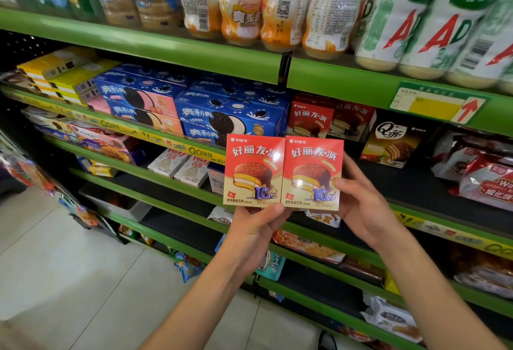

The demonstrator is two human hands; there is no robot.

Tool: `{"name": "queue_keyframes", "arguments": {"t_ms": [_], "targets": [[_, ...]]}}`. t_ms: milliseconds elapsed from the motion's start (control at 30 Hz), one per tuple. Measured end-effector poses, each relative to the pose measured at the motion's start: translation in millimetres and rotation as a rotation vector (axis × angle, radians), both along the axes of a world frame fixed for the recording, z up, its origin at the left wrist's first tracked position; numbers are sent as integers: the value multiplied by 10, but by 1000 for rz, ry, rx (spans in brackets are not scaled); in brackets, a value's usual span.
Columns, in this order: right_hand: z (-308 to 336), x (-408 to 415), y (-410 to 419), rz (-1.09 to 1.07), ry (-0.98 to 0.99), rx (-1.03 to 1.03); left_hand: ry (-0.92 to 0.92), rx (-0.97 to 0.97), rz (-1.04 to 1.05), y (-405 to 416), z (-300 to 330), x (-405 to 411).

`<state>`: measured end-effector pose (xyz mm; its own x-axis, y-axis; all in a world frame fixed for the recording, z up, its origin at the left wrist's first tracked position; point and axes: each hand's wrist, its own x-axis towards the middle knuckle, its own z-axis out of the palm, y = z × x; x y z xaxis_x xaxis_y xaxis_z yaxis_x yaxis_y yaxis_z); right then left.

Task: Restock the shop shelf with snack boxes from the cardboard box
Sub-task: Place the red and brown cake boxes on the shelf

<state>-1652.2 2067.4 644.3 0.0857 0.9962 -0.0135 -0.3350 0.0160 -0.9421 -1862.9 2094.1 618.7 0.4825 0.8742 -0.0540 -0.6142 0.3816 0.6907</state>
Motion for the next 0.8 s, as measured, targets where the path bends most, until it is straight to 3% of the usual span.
{"name": "queue_keyframes", "arguments": {"t_ms": [800], "targets": [[73, -3, 8, 21, -57, 21, 54, 0, 24, -9, 65, 0]]}}
